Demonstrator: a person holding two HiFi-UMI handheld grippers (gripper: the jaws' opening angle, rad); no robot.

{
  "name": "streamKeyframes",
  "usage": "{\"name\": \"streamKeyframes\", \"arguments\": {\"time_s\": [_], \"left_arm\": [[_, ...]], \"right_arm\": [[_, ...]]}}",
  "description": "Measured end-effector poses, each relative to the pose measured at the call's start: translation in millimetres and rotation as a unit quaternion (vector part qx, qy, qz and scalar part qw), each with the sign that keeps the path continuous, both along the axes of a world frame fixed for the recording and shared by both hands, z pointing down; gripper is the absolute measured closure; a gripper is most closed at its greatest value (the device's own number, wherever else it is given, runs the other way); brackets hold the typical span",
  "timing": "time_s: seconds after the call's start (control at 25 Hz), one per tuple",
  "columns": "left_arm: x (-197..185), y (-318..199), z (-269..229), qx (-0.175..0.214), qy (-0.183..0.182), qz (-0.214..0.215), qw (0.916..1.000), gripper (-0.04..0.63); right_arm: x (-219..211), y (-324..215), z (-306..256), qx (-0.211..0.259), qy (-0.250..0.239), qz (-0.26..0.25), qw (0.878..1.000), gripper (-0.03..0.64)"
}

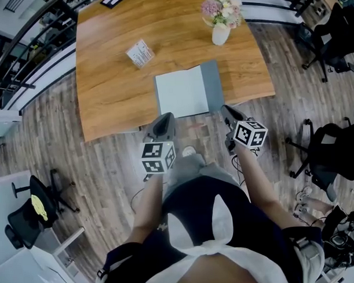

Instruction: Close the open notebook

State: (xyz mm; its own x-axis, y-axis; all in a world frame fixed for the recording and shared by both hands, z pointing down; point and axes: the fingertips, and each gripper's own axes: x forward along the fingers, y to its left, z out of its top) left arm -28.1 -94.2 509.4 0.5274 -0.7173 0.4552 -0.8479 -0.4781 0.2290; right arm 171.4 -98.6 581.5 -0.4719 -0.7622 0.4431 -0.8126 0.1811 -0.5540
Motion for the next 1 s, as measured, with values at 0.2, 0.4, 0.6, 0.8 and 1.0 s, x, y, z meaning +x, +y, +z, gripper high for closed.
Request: {"name": "streamKeyframes", "arguments": {"time_s": [0.2, 0.4, 0.6, 0.8, 1.0], "left_arm": [[-4.9, 2.2, -4.5, 0.006, 0.003, -0.009, 0.9999, 0.577], [-10.2, 6.5, -7.6, 0.010, 0.005, -0.013, 0.9999, 0.577], [-16.0, 7.5, -11.4, 0.015, 0.005, -0.014, 0.9998, 0.577], [-22.0, 7.5, -12.4, 0.019, 0.006, -0.015, 0.9997, 0.577], [-27.9, 4.8, -10.0, 0.019, 0.005, -0.009, 0.9998, 0.577]], "right_arm": [[-9.9, -0.2, -11.2, 0.011, 0.006, -0.014, 1.000, 0.601], [-23.1, 1.9, -23.0, 0.025, 0.018, -0.030, 0.999, 0.603], [-34.5, 2.8, -32.2, 0.041, 0.025, -0.042, 0.998, 0.602], [-42.3, 4.1, -37.4, 0.053, 0.031, -0.048, 0.997, 0.603], [-51.5, 2.5, -42.1, 0.062, 0.039, -0.053, 0.996, 0.603]]}}
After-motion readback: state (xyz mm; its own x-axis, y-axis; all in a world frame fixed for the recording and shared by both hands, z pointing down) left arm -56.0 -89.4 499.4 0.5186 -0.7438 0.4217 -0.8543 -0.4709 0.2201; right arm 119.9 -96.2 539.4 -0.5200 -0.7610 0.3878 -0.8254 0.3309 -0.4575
